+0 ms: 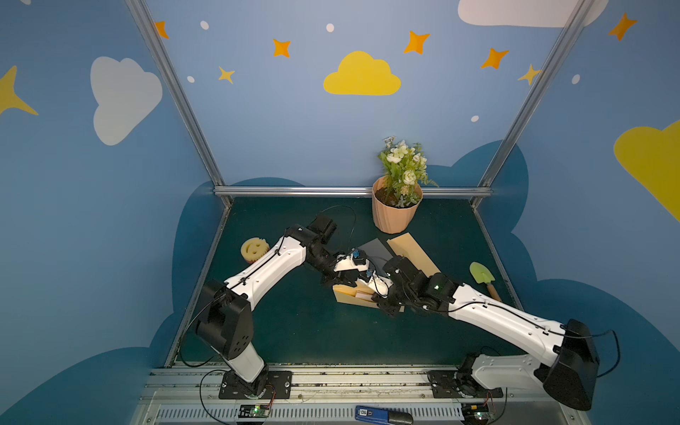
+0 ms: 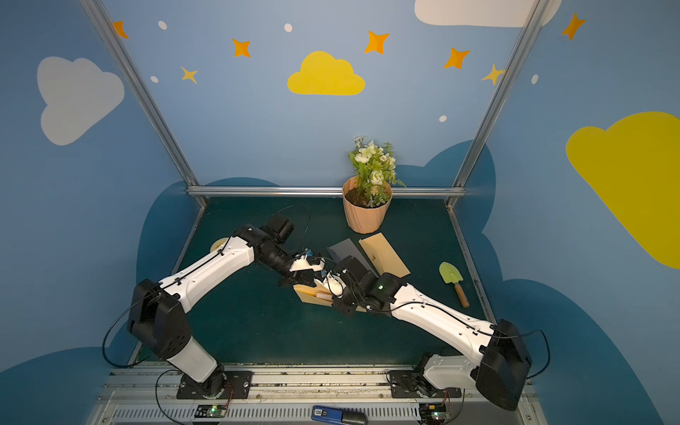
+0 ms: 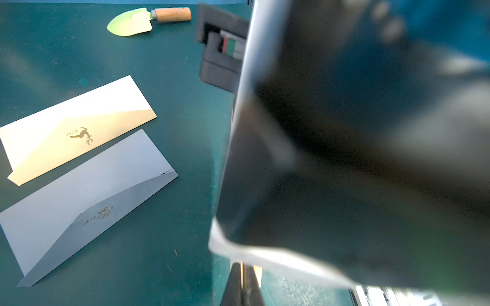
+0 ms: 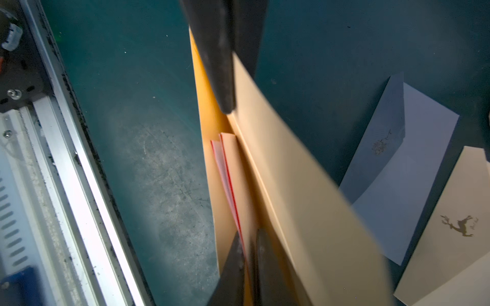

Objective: Fold the letter paper in half and place it into the envelope
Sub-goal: Place the letter paper in the envelope.

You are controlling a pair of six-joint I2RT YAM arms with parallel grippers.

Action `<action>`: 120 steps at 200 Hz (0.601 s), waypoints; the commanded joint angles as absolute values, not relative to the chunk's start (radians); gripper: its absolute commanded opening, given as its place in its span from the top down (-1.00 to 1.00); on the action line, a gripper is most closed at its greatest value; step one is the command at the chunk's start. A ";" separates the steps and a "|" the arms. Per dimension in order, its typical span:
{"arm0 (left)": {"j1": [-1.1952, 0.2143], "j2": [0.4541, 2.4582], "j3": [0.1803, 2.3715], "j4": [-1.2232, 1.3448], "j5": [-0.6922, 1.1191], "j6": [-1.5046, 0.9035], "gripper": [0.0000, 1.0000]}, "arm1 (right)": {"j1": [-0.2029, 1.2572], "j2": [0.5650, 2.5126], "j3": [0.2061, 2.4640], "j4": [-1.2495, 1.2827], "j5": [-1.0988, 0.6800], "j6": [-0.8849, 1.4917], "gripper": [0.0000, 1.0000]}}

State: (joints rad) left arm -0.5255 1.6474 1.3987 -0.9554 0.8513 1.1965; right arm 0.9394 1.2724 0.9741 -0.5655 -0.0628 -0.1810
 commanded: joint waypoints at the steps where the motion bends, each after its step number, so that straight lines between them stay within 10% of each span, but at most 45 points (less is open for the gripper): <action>1: -0.525 1.653 1.412 -0.990 0.838 1.206 0.93 | 0.937 1.288 0.994 -0.498 -0.100 -0.147 0.53; 120: -0.526 1.684 1.439 -1.030 0.827 1.207 0.93 | 0.902 1.205 0.966 -0.467 -0.177 -0.059 0.22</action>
State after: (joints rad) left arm -0.5228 1.6547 1.4296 -0.9730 0.8555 1.1931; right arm 0.9077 1.2388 0.9627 -0.5514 -0.1268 -0.0998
